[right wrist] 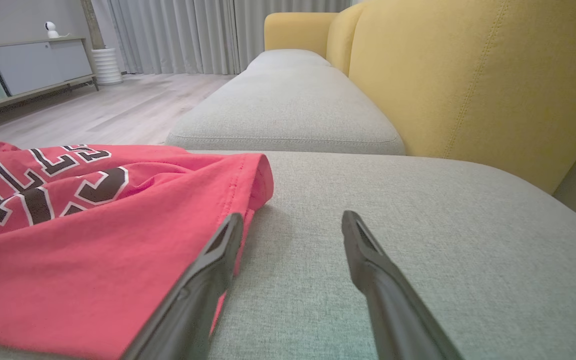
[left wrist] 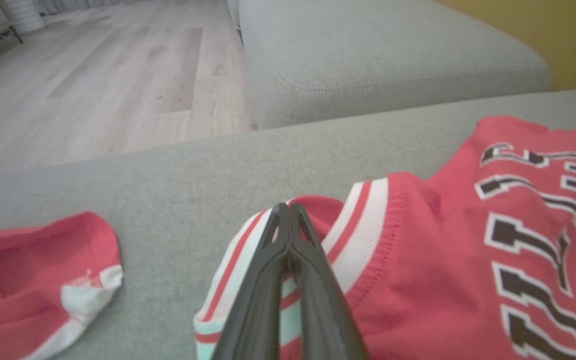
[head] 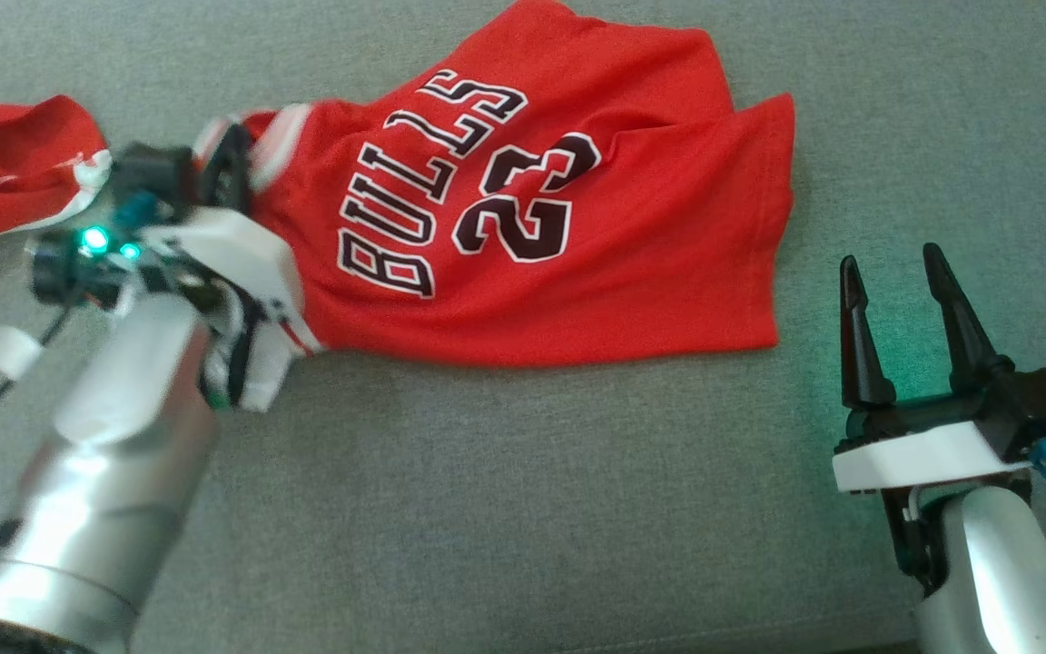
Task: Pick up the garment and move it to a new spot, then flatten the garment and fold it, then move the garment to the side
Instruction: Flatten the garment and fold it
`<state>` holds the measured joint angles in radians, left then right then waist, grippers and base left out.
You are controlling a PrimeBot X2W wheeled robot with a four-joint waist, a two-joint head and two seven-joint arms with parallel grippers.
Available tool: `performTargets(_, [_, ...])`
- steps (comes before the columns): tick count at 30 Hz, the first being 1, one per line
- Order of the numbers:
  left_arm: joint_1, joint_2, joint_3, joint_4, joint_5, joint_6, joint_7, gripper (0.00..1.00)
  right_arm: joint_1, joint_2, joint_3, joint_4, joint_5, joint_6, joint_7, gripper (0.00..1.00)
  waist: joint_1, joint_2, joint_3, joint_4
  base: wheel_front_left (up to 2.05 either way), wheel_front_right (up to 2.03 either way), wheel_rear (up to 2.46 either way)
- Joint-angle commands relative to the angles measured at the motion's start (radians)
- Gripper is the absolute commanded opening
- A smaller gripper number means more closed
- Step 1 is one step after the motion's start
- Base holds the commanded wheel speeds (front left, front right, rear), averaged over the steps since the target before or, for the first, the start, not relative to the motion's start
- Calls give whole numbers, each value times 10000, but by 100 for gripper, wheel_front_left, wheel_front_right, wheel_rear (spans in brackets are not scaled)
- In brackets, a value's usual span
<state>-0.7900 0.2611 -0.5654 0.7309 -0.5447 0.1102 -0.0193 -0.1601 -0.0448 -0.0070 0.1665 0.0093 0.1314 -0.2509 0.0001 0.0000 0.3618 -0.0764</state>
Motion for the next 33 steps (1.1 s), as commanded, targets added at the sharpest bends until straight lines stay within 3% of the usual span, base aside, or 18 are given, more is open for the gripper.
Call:
performTargets(1, [-655,546,502,-225,122,149,-270,0,-194,-54,218,-328,81,-7,-109,100,-1,0,19,-36,0,0,0])
performTargets(8, [-1073,673,744,-117,-16,60,-765,0,-225,-54,157,-243,107,-7,-109,100,-1,0,-112,-51,0,0,0])
performTargets(9, [-1028,633,781,-129,-68,21,-941,40,-215,-54,146,-239,122,-7,-109,100,-1,0,-153,-31,0,0,0])
performTargets(10, [-956,570,831,-154,-148,-45,-1151,97,-202,-54,129,-235,133,-7,-109,100,-1,0,-209,0,0,0,0])
performTargets(11, [-854,496,911,-161,-275,-100,-1317,100,-187,-54,114,-231,141,-7,-109,100,-1,0,-261,31,0,0,0])
performTargets(22, [1649,11,1222,-1365,-950,-442,-2311,100,396,-54,-177,-73,48,-7,-109,100,-1,0,-1583,768,0,0,0])
performTargets(33, [5358,-169,1412,-3359,-1039,305,-2414,100,1292,-54,-234,132,210,-7,-109,100,-1,0,-2908,1343,0,0,0])
